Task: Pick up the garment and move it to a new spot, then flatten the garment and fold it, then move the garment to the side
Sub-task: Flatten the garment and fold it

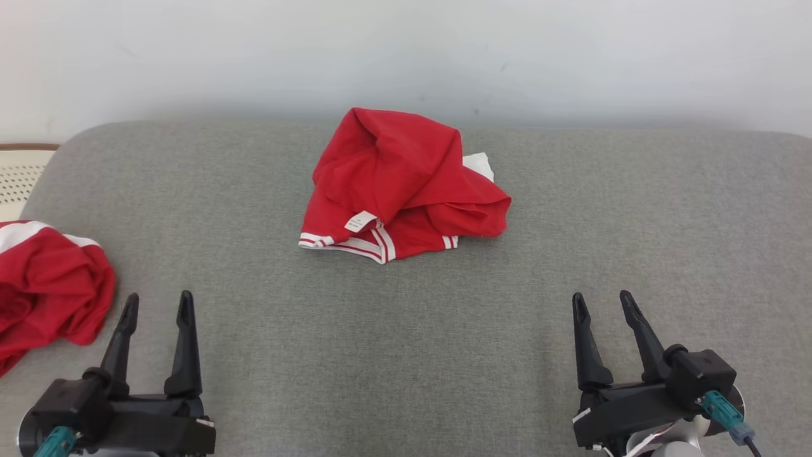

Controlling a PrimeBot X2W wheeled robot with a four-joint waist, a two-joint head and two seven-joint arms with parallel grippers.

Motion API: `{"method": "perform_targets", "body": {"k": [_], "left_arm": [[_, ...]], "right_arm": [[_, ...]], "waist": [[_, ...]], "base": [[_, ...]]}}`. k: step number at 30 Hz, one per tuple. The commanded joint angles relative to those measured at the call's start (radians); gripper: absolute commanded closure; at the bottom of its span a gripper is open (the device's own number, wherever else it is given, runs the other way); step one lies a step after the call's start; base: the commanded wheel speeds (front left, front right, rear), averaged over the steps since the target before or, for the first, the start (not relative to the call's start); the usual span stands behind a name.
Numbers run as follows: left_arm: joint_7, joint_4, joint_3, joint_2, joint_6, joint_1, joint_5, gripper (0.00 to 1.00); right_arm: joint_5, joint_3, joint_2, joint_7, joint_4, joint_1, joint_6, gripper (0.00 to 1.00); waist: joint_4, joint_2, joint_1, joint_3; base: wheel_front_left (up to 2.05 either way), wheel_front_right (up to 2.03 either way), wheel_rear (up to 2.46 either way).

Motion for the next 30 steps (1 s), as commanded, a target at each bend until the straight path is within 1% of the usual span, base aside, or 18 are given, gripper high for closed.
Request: {"method": "perform_targets", "body": {"k": [1,7,13,14,15,17,18,25,30], "left_arm": [[-0.003,0.007,0.0,-0.002,-0.008,-0.005,0.013,0.0],[-0.003,0.071,-0.026,0.006,-0.043,-0.074,0.036,0.0],[0.004,0.186,-0.051,0.032,-0.058,-0.165,0.061,0.0],[0.004,0.186,-0.051,0.032,-0.058,-0.165,0.061,0.0],[0.009,0.208,-0.063,0.043,-0.06,-0.181,0.079,0.0],[0.008,0.239,-0.066,0.043,-0.07,-0.22,0.073,0.0],[0.011,0.256,-0.069,0.053,-0.073,-0.235,0.081,0.0],[0.015,0.397,-0.085,0.082,-0.095,-0.332,0.098,0.0],[0.01,0.483,-0.107,0.091,-0.112,-0.378,0.106,0.0]], "right_arm": [[0.006,0.008,0.0,-0.001,-0.004,0.002,0.001,0.0],[0.017,0.023,0.0,-0.005,-0.006,-0.025,0.001,0.0],[0.032,0.038,0.0,-0.014,-0.002,-0.049,0.001,0.0],[0.032,0.038,0.0,-0.014,-0.002,-0.049,0.001,0.0],[0.034,0.037,0.0,-0.016,0.0,-0.051,0.001,0.0],[0.038,0.039,0.001,-0.018,0.0,-0.062,0.001,0.0],[0.041,0.039,0.0,-0.02,0.001,-0.067,0.001,0.0],[0.052,0.044,0.001,-0.027,0.004,-0.091,0.001,0.0],[0.061,0.049,0.001,-0.029,0.006,-0.098,0.001,0.0]], "waist": [[-0.016,0.0,0.0,0.011],[-0.084,0.0,0.0,0.051],[-0.178,0.0,0.0,0.102],[-0.178,0.0,0.0,0.102],[-0.191,0.0,0.0,0.11],[-0.217,0.0,0.0,0.129],[-0.229,0.0,0.0,0.138],[-0.281,0.0,0.0,0.182],[-0.295,0.0,0.0,0.202]], "base": [[0.0,0.0,0.0],[0.0,0.0,0.0],[0.0,0.0,0.0],[0.0,0.0,0.0],[0.0,0.0,0.0],[0.0,0.0,0.0],[0.0,0.0,0.0],[0.0,0.0,0.0],[0.0,0.0,0.0]]}}
